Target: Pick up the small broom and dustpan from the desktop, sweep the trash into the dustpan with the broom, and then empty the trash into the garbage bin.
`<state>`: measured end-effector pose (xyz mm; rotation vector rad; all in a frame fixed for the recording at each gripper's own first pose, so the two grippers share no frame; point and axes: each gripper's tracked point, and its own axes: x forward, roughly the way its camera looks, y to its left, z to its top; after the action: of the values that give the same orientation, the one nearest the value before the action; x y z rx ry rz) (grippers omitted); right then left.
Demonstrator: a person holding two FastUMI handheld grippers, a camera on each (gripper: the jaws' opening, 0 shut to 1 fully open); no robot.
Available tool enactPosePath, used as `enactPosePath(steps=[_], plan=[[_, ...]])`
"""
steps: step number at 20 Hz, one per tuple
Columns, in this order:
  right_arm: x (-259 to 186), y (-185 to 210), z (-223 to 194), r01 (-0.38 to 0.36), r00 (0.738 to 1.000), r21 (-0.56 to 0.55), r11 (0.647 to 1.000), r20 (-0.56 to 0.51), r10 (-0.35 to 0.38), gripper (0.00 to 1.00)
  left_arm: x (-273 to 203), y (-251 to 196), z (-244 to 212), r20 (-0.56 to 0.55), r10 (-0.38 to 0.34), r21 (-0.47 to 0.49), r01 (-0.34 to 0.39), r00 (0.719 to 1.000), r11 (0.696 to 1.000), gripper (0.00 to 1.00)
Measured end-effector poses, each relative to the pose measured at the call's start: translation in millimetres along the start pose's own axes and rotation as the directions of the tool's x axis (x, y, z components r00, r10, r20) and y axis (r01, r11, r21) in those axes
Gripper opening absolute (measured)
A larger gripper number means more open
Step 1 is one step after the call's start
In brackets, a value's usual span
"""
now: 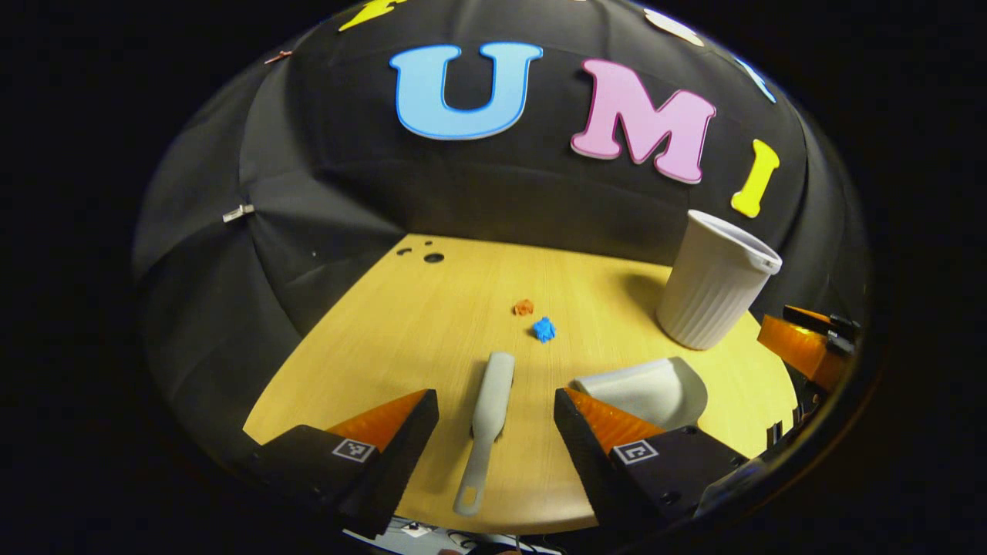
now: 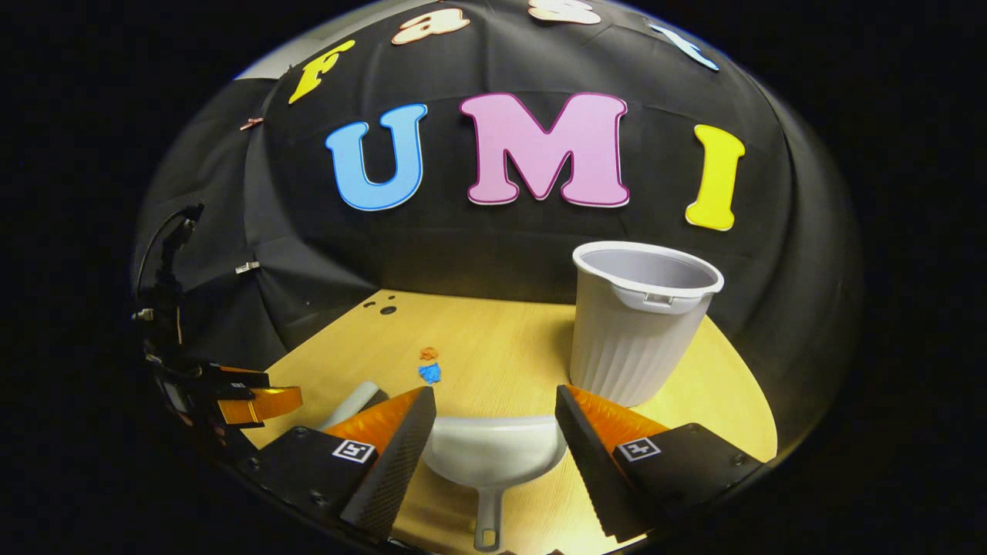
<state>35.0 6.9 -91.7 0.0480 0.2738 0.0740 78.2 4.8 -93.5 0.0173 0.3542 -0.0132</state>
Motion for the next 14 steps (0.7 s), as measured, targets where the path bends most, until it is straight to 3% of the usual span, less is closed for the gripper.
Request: enactPosePath(steps=[6, 14], plan=[[2.5, -4.4, -33.3, -0.009, 0.996, 0.019, 1.000, -0.092, 0.011, 0.97, 49.2, 9.0, -60.2, -0.226, -0.020, 0.055, 0.033, 0.974, 0.998, 0.96], [5.9, -9.1, -72.3, -0.021, 0.977, 0.046, 0.999, -0.211, 0.030, 0.98, 87.1, 15.4, -112.1, -0.469, 0.003, 0.136, 0.068, 0.883, 0.988, 0.93]])
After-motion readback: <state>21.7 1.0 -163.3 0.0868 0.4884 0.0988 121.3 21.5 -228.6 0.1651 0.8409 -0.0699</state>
